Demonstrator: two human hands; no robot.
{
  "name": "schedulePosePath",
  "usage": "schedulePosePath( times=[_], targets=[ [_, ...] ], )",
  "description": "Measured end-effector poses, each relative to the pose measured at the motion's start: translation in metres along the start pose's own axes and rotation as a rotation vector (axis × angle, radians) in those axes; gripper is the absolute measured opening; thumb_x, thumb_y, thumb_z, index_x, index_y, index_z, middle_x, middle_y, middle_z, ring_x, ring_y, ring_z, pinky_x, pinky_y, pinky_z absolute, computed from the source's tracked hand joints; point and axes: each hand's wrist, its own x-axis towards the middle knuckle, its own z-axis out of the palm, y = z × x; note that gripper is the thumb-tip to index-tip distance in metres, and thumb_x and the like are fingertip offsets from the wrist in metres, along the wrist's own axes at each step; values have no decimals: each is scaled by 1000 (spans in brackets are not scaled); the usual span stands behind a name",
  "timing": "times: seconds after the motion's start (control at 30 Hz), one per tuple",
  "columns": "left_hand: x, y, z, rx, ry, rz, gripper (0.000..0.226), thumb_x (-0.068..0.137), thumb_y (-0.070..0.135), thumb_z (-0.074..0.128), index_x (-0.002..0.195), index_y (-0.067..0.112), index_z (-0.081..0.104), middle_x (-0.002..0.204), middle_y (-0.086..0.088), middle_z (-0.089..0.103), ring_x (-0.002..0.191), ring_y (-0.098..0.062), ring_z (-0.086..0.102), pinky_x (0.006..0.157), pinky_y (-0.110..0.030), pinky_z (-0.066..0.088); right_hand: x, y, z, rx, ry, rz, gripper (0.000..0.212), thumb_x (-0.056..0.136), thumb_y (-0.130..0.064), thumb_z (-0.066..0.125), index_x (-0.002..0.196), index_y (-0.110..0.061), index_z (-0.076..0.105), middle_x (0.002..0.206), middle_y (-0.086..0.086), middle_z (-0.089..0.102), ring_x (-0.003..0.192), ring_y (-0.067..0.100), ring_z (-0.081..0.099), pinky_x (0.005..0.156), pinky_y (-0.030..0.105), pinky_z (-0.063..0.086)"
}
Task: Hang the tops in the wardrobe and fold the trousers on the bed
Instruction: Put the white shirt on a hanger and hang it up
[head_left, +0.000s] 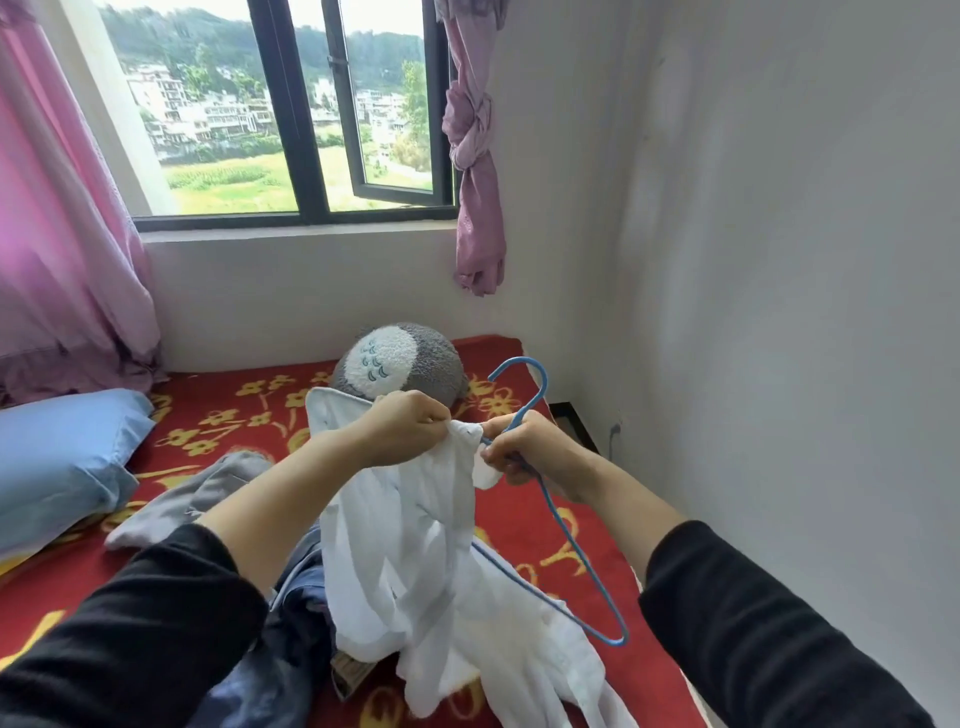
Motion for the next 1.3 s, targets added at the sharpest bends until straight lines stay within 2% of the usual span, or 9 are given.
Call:
schedulePosePath(
  times=[0.13,0.27,0.37,0.47,0.67,0.87,1.0,1.1,1.3],
  targets=[
    [-8,-9,-13,-261,12,29,17,63,19,45,50,8,43,55,0,35,53,-8,30,54,-28,28,-2,9,-29,135,-91,93,40,67,-6,44,94,-10,74,98,9,70,94,21,60,86,35,45],
    [-13,-4,-26,-498,34,2,15,60,11,51,53,4,62,57,4,47,57,-6,41,57,-23,36,-1,15,-19,-160,-136,129,48,73,0,68,114,-26,61,111,0,68,98,15,61,91,34,49],
    [-16,7,-32,-568,6,24,18,58,7,51,48,14,65,52,11,49,55,-2,42,56,-19,38,-2,7,12,-167,-171,82,40,87,4,63,117,-22,56,103,-3,62,94,11,58,91,28,52],
    [-21,3,-34,-559,-13,4,19,59,6,51,56,-6,65,51,9,49,54,-4,41,55,-22,37,6,3,19,-102,-37,-13,16,96,-2,51,101,-6,66,87,-1,63,80,13,57,81,28,55],
    [-35,-8,-36,-567,28,-33,16,59,9,53,49,-2,58,53,-4,41,56,-13,34,57,-27,30,27,1,32,121,51,15,26,100,-16,48,111,4,62,88,8,67,80,23,61,72,34,52],
    [-38,-19,-46,-588,51,-36,35,62,16,56,59,-18,55,56,-11,42,58,-23,35,58,-27,35,18,-7,18,24,-207,118,9,90,-7,62,87,-11,70,77,3,69,68,17,65,57,28,55],
    [-38,-19,-45,-599,35,-45,35,63,13,55,64,-22,56,60,-13,46,60,-23,36,59,-28,34,32,9,15,-674,13,74,13,78,-11,72,71,-3,64,75,12,63,72,27,62,68,44,55],
    [-38,-21,-43,-573,7,-69,33,65,10,54,65,-23,56,61,-14,48,59,-22,38,60,-30,35,36,26,4,-1145,340,59,17,83,-23,57,71,-13,50,85,11,64,84,34,64,62,35,43],
    [-44,-49,-51,-541,215,-177,38,61,25,60,68,-12,68,60,-10,53,62,-16,43,62,-26,37,22,56,-58,-1223,454,301,10,83,-15,54,93,-14,55,95,8,62,87,30,61,67,34,48]
  ],
)
